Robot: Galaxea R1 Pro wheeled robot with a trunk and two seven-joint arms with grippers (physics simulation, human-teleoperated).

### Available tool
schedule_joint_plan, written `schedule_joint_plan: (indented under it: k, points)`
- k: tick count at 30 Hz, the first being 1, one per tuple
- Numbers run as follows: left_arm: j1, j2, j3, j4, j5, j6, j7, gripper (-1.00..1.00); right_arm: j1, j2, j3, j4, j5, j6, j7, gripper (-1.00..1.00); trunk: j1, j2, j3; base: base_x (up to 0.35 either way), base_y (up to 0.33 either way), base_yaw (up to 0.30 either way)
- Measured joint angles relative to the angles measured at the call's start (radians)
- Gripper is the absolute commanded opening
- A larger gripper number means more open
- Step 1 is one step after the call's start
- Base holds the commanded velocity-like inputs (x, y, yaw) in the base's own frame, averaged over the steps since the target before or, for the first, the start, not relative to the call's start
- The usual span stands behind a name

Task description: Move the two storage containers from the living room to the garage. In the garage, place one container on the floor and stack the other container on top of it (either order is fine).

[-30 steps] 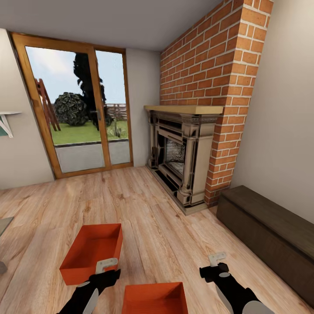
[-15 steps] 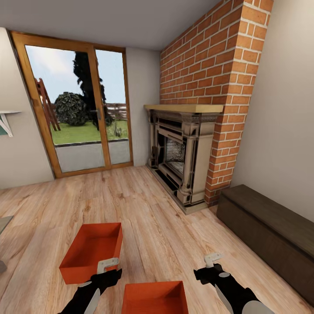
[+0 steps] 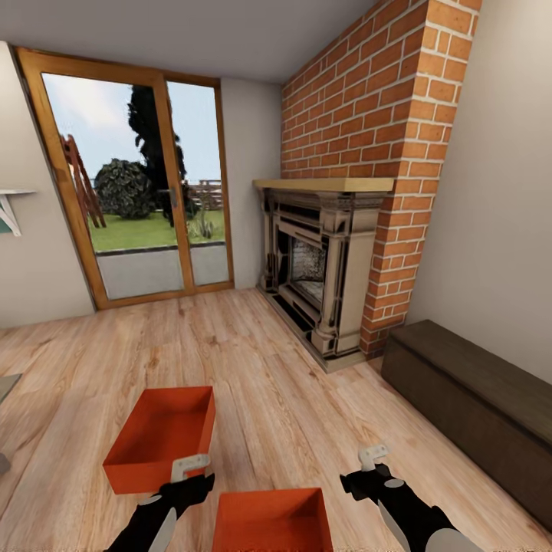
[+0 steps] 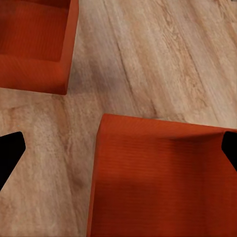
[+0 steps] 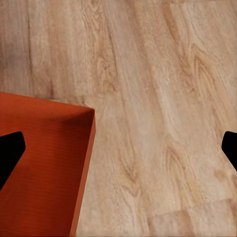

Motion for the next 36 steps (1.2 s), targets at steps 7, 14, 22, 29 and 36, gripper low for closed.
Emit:
schedule_joint_plan:
  k: [7, 14, 22, 29, 36]
  points:
    - [0.000, -0.001, 0.000, 0.000, 0.000, -0.012, 0.000, 1.00, 0.000, 0.000, 0.000, 0.000, 0.000, -0.001, 0.000, 1.00, 0.027, -0.049, -0.033, 0.000, 0.000, 0.001]
    - [0.000, -0.001, 0.000, 0.000, 0.000, -0.012, 0.000, 1.00, 0.000, 0.000, 0.000, 0.000, 0.000, -0.001, 0.000, 1.00, 0.054, -0.098, -0.066, 0.000, 0.000, 0.000]
    - [0.000, -0.001, 0.000, 0.000, 0.000, -0.012, 0.002, 1.00, 0.000, 0.000, 0.000, 0.000, 0.000, -0.001, 0.000, 1.00, 0.084, -0.154, -0.104, 0.000, 0.000, 0.000]
    - [0.000, -0.001, 0.000, 0.000, -0.001, -0.012, 0.005, 1.00, 0.000, -0.001, -0.001, 0.000, 0.000, -0.001, 0.000, 1.00, 0.111, -0.203, -0.138, 0.000, 0.000, 0.000]
    - [0.000, -0.011, -0.001, 0.000, -0.002, -0.009, 0.104, 1.00, 0.000, -0.006, -0.001, 0.000, 0.000, -0.014, 0.000, 1.00, 0.138, -0.252, -0.171, 0.000, 0.000, 0.000]
